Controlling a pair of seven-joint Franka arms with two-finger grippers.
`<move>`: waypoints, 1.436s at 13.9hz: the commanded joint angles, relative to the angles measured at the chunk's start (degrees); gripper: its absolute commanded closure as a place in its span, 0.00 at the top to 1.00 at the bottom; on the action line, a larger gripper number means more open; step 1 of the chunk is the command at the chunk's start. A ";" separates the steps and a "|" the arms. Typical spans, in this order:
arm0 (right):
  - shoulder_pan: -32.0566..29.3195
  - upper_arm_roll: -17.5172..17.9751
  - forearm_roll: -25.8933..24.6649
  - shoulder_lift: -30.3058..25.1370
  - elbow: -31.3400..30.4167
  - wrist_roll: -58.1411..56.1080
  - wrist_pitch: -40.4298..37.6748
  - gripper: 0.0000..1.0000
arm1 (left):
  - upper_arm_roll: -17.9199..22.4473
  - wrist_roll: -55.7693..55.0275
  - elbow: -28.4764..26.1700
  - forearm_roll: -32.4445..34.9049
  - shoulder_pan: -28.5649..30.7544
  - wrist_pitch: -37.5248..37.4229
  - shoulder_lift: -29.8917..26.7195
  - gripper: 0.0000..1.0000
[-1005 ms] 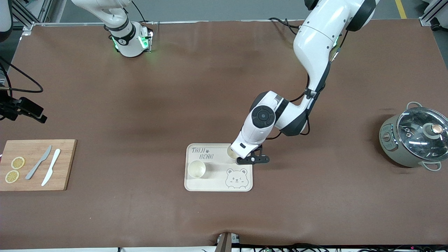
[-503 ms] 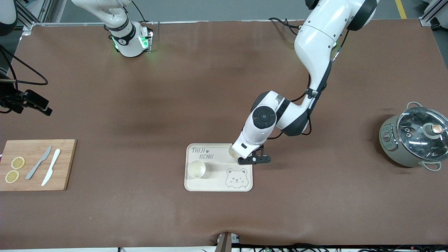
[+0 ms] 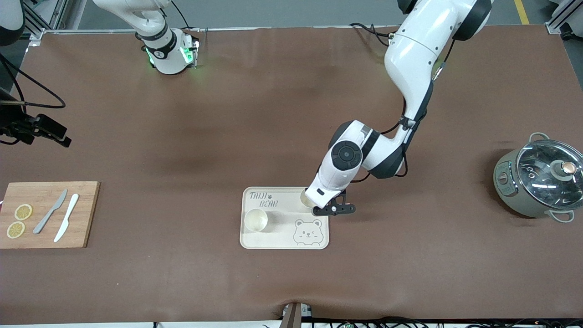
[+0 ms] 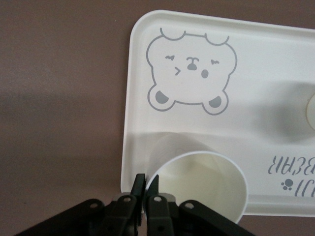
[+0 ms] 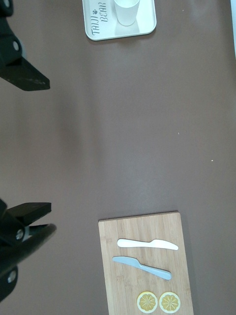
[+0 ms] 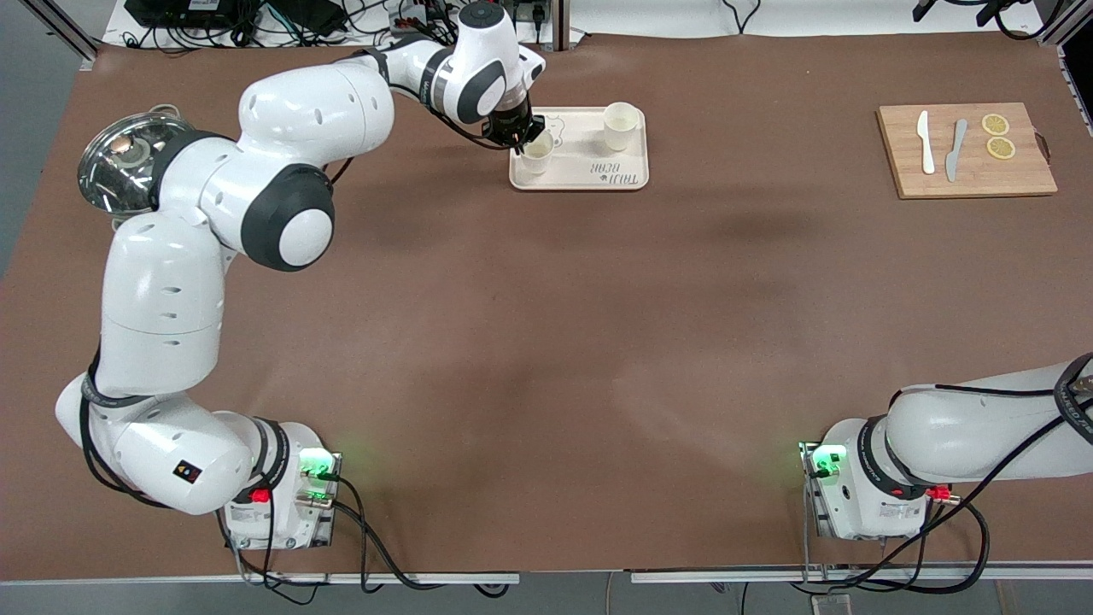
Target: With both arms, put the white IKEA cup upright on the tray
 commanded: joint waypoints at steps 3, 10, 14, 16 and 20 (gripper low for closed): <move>-0.15 0.65 -0.64 -1.86 -1.87 0.43 0.29 1.00 | -0.05 0.59 0.08 0.12 1.01 -0.10 -0.31 1.00; -0.24 0.65 -0.65 -1.86 -1.87 1.05 0.29 1.00 | 0.48 -0.56 0.25 1.87 0.83 -4.73 -2.41 1.00; -0.24 0.65 -0.65 -1.86 -1.87 1.05 0.29 1.00 | -1.26 7.65 0.61 -2.23 11.95 -10.90 -11.27 1.00; -0.15 0.65 -0.65 -1.86 -1.78 1.05 0.37 1.00 | -1.89 20.30 0.52 -4.44 18.90 -13.01 -13.05 1.00; -0.15 0.65 -0.65 -1.86 -1.78 1.05 0.29 1.00 | -1.37 39.14 0.43 -3.75 29.73 -14.25 -13.49 1.00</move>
